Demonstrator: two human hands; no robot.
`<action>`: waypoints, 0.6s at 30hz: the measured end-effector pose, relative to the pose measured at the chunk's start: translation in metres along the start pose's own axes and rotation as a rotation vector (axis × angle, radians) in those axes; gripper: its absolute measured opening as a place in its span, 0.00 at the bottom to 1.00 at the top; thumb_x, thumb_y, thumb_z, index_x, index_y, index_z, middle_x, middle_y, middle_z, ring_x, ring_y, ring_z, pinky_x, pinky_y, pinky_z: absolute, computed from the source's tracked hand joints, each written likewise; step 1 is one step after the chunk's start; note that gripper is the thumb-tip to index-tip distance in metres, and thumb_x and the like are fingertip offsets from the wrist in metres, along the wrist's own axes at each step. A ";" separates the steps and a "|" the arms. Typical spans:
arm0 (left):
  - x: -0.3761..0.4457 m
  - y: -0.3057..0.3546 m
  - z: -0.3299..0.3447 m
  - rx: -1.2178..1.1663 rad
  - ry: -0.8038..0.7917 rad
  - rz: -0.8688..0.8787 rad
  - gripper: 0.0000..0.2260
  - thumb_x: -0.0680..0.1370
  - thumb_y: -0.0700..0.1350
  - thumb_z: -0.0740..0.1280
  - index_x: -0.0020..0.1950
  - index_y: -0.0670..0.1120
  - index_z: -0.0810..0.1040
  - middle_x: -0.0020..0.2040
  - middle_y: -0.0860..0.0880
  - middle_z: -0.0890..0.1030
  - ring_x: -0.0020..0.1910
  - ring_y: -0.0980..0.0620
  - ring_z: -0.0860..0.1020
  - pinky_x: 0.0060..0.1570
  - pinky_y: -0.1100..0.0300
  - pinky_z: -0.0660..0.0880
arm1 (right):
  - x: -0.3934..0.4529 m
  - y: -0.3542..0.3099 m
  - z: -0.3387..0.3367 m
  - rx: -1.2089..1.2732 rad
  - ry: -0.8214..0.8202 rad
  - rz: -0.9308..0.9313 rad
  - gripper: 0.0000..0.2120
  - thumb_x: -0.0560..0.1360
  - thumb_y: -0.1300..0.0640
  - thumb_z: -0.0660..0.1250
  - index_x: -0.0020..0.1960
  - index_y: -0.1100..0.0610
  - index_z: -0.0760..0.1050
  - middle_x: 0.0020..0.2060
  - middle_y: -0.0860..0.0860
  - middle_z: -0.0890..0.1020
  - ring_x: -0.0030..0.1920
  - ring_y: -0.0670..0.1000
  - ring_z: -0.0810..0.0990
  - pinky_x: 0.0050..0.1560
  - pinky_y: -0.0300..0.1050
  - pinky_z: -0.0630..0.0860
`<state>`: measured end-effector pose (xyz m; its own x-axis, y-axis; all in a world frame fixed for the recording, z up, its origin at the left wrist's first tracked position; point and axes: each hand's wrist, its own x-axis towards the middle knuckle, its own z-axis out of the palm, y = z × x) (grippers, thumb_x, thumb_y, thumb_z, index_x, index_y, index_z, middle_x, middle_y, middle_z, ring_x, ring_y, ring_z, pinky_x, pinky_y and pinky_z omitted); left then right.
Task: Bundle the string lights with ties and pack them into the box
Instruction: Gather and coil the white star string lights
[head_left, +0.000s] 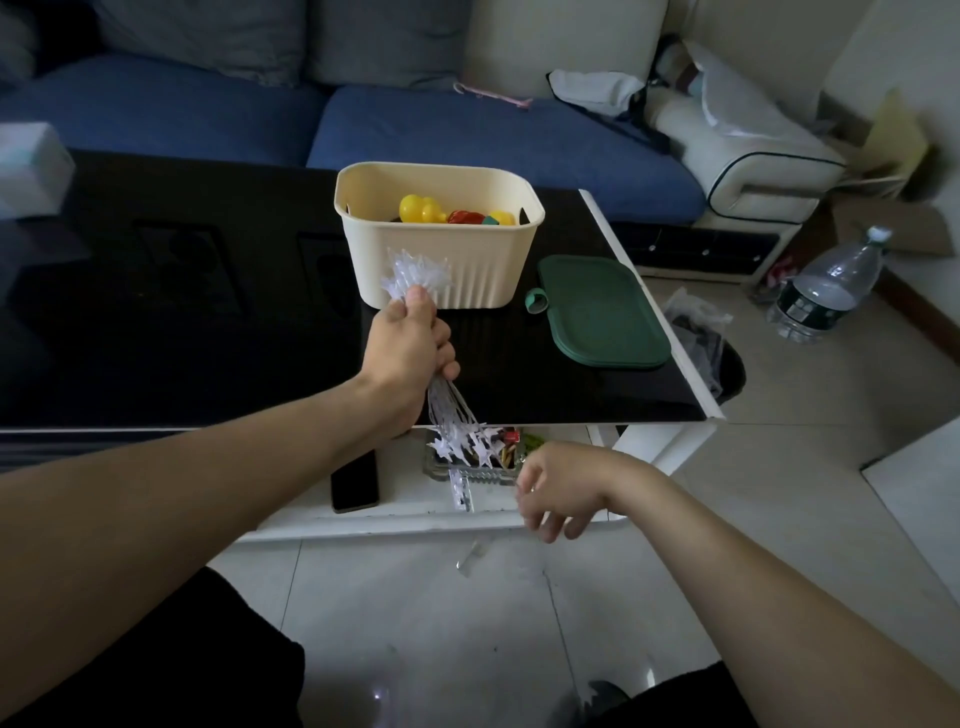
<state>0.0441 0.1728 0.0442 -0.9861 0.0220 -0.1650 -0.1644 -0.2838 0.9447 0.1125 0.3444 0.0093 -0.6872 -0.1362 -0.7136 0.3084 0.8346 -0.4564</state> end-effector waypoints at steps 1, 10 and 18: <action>0.000 0.000 -0.001 -0.002 0.005 -0.002 0.15 0.86 0.50 0.51 0.42 0.47 0.64 0.30 0.50 0.63 0.25 0.54 0.60 0.25 0.59 0.65 | 0.001 0.002 0.000 0.002 -0.032 0.008 0.05 0.79 0.62 0.67 0.54 0.60 0.79 0.45 0.53 0.85 0.47 0.54 0.87 0.49 0.48 0.83; 0.000 0.002 -0.005 0.014 0.011 0.036 0.15 0.86 0.50 0.51 0.42 0.46 0.64 0.30 0.50 0.63 0.25 0.55 0.60 0.27 0.59 0.64 | 0.026 0.003 0.004 0.021 0.279 0.064 0.06 0.79 0.66 0.62 0.51 0.64 0.78 0.39 0.59 0.84 0.34 0.54 0.84 0.38 0.47 0.83; -0.001 -0.002 -0.007 0.014 0.009 0.059 0.16 0.86 0.50 0.51 0.41 0.46 0.65 0.30 0.49 0.63 0.26 0.53 0.62 0.28 0.57 0.69 | 0.040 0.015 0.006 0.228 0.508 0.042 0.06 0.80 0.66 0.61 0.47 0.63 0.76 0.42 0.62 0.84 0.38 0.57 0.85 0.46 0.55 0.85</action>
<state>0.0457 0.1661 0.0407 -0.9938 -0.0035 -0.1113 -0.1061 -0.2711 0.9567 0.0930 0.3480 -0.0293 -0.8843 0.2160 -0.4138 0.4382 0.6897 -0.5764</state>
